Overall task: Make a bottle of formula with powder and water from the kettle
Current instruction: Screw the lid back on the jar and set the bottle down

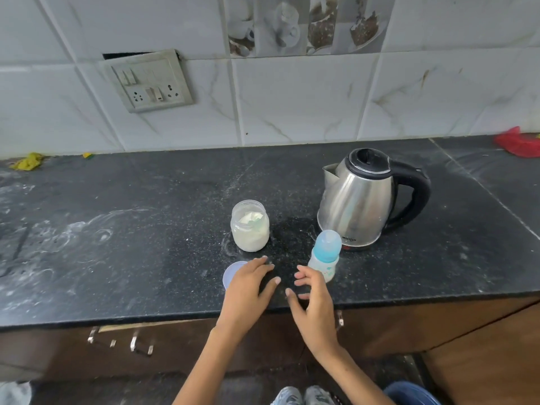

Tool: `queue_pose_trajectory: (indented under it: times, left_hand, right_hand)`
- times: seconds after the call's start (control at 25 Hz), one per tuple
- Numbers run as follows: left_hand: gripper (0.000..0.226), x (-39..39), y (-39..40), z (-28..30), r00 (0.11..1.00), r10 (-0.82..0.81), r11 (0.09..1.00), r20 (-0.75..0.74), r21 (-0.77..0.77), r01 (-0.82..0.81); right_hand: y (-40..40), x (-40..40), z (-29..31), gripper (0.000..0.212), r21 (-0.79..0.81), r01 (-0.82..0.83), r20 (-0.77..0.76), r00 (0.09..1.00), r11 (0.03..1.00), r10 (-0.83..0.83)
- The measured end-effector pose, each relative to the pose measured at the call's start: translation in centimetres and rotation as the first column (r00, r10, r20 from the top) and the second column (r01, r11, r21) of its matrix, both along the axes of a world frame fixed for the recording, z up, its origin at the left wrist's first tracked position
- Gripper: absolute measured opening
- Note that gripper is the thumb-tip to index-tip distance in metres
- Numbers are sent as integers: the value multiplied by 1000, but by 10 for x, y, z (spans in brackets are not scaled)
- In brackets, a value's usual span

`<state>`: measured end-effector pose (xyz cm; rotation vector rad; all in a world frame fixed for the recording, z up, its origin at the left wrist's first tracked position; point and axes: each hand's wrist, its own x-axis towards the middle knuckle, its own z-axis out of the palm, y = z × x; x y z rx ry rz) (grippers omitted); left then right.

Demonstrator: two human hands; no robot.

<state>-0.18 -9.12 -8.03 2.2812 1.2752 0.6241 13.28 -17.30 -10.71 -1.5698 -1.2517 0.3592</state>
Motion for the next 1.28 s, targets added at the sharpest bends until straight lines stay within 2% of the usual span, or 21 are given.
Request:
queue_pose_trajectory:
  times: [0.08, 0.16, 0.32, 0.4, 0.44, 0.52, 0.56, 0.64, 0.72, 0.76, 0.8, 0.84, 0.88, 0.92, 0.96, 1.0, 1.04, 1.08, 1.16, 1.28]
  left_hand:
    - [50, -24, 7, 2, 989, 142, 986, -42, 95, -137]
    - [70, -38, 14, -1, 969, 214, 977, -120, 46, -210]
    - [94, -38, 24, -6, 955, 175, 979, -240, -58, -194]
    - [92, -36, 27, -4, 961, 190, 978, -199, -43, -202]
    - [88, -35, 27, -2, 969, 210, 976, -130, -31, -216]
    - [77, -36, 24, 7, 964, 244, 970, 103, -45, -241]
    - [73, -35, 21, 13, 947, 242, 970, 212, -59, -235]
    - [71, -31, 16, 23, 915, 207, 978, 347, -82, -191]
    - [67, -26, 13, 32, 880, 180, 984, 441, -96, -153]
    - [66, -24, 13, 35, 866, 165, 986, 472, -97, -135]
    - [68, -22, 14, 36, 859, 154, 988, 489, -99, -121]
    - [73, -20, 16, 35, 855, 157, 987, 495, -102, -122]
    - [78, -19, 19, 32, 846, 187, 982, 500, -115, -149]
    - [81, -18, 24, 28, 826, 246, 969, 507, -144, -200]
    - [84, -16, 30, 23, 804, 317, 948, 504, -188, -256]
    - [87, -14, 37, 19, 792, 373, 927, 484, -232, -295]
    - [91, -10, 46, 15, 797, 404, 912, 449, -263, -315]
    - [95, -7, 54, 12, 808, 413, 906, 421, -283, -315]
    - [99, 0, 67, 13, 808, 422, 897, 412, -318, -306]
    - [76, 7, 78, 19, 791, 405, 907, 459, -307, -287]
  right_hand:
    - [19, -7, 4, 39, -4, -35, -14, 999, 999, 35]
    - [34, -12, 8, 34, -15, -56, -9, 998, 998, 56]
    - [52, -18, 6, 33, -127, -153, 53, 986, 980, 161]
    - [56, -20, 5, 33, -172, -183, 55, 979, 968, 194]
    - [58, -20, 6, 30, -196, -188, 18, 981, 962, 195]
    - [62, -20, 16, 29, -315, -252, -232, 955, 915, 183]
    - [64, -20, 25, 33, -380, -343, -432, 887, 859, 163]
    - [68, -17, 40, 38, -338, -556, -788, 608, 759, 95]
    - [71, -11, 54, 37, -187, -621, -926, 370, 761, 75]
    - [73, -8, 61, 36, -135, -608, -949, 305, 782, 74]
    - [75, -6, 65, 37, -108, -574, -958, 279, 812, 70]
    - [78, -4, 70, 40, -112, -524, -945, 320, 844, 73]
    - [81, -2, 72, 43, -149, -452, -899, 432, 879, 69]
    - [86, 0, 76, 47, -201, -350, -802, 595, 915, 52]
    - [91, 2, 79, 50, -232, -226, -642, 766, 946, 26]
    - [96, 3, 81, 53, -225, -128, -458, 889, 966, 11]
    - [103, 4, 82, 55, -209, -71, -289, 957, 975, 8]
    - [109, 4, 84, 57, -210, -55, -176, 984, 976, 17]
    - [121, 2, 87, 65, -231, -96, -81, 994, 968, 80]
    - [134, -3, 87, 70, -262, -159, 22, 985, 952, 171]
